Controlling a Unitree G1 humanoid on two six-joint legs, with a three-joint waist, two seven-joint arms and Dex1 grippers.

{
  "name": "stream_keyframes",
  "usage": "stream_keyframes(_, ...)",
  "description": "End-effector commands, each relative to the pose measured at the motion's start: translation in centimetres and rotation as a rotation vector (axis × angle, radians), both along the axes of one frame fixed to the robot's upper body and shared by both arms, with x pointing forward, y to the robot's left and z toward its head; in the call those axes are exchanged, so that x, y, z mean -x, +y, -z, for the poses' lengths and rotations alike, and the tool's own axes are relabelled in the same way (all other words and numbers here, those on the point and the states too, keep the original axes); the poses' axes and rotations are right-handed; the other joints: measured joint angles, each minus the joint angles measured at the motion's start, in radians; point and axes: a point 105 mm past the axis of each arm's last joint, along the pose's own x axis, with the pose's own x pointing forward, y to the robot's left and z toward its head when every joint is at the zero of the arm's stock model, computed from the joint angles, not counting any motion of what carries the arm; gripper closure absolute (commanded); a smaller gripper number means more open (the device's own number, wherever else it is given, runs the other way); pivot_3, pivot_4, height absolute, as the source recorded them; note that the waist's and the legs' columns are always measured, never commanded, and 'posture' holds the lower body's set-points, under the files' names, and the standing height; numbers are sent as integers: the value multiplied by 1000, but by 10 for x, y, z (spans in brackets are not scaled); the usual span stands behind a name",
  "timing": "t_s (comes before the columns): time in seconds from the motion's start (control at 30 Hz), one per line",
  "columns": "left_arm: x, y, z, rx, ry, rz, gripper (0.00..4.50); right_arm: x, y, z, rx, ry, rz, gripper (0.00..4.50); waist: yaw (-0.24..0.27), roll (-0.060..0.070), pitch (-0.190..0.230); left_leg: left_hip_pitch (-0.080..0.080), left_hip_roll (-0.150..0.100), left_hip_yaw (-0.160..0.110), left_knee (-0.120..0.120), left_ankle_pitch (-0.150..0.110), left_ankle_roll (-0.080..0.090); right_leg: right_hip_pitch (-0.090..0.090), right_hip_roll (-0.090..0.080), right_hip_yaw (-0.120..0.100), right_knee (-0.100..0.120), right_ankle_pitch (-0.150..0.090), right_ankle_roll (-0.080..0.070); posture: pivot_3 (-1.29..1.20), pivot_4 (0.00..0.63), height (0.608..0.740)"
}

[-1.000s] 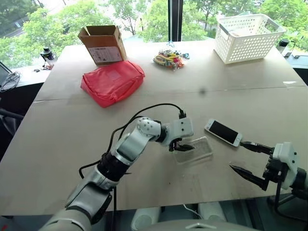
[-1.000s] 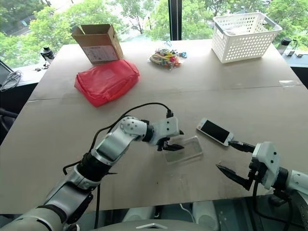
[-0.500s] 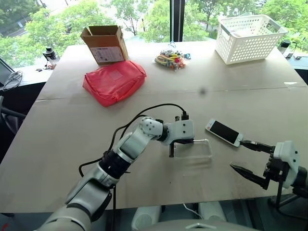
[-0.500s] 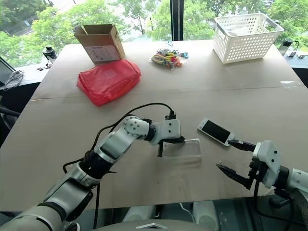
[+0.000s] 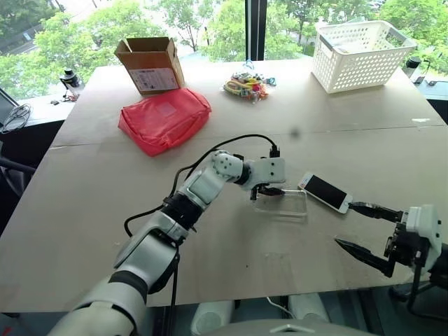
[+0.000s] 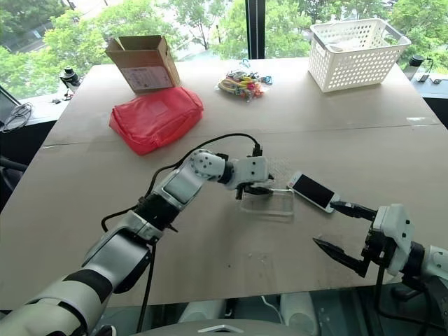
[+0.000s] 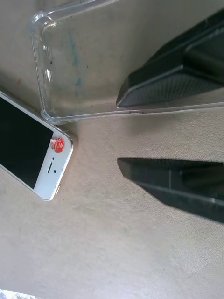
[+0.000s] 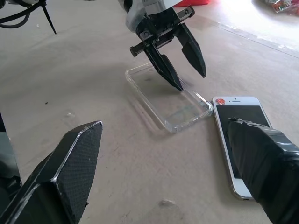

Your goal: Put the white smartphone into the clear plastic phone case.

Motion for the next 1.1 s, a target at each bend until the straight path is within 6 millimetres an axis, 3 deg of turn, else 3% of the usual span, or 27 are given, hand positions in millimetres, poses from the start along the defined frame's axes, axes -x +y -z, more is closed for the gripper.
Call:
stream_keyframes(0.03, 0, 1, -11, 36, -2, 0, 816, -5, 0, -9, 7, -50, 7, 0, -1, 0, 0, 0, 0, 0, 0, 0, 0, 0, 0, 0, 0, 0, 0, 0, 150, 740)
stream_keyframes(0.07, 2, 1, -17, 61, 5, 6, 280, -10, -1, -5, 25, -54, 29, 0, -2, 0, 0, 0, 0, 0, 0, 0, 0, 0, 0, 0, 0, 0, 0, 0, 150, 740)
stream_keyframes(0.1, 3, 1, -23, 90, 11, 8, 81, -15, -3, -2, 32, -52, 53, 0, -5, 0, 0, 0, 0, 0, 0, 0, 0, 0, 0, 0, 0, 0, 0, 0, 150, 740)
stream_keyframes(0.17, 7, 0, -36, 148, 15, 17, 81, -27, -9, 4, 20, -50, 121, 0, -7, 0, 0, 0, 0, 0, 0, 0, 0, 0, 0, 0, 0, 0, 0, 0, 150, 740)
stream_keyframes(0.27, 25, 5, -70, 323, 36, 87, 81, -53, -21, 29, 86, 23, 251, 0, -17, 0, 0, 0, 1, 0, 0, 1, -1, -1, 0, 0, 0, 0, 0, 0, 150, 740)
stream_keyframes(0.37, 45, 21, -84, 406, 95, 131, 81, -70, -22, 37, 61, 61, 293, 0, -25, 2, -1, 0, 2, 1, -1, 2, -4, -1, 0, 1, 0, 0, 0, 0, 150, 740)
stream_keyframes(0.53, 58, 51, -81, 377, 144, 61, 81, -92, -39, 54, 254, 28, 371, 0, -30, 3, -1, 1, 2, 1, -2, 1, -2, -1, 0, 2, 0, 0, -1, 0, 150, 740)
stream_keyframes(0.83, 76, 70, -75, 393, 227, -10, 81, -89, -21, 63, 231, 94, 170, 0, -26, 2, -2, 1, 2, 0, -1, 0, -1, 0, 0, 1, 0, 0, 0, 0, 150, 740)
stream_keyframes(1.1, 72, 78, -63, 332, 221, -55, 81, -116, -23, 43, 232, 24, 46, 0, -33, 2, -1, 2, 3, 3, -2, 0, -1, 0, 1, 2, 0, 0, -1, 0, 150, 740)
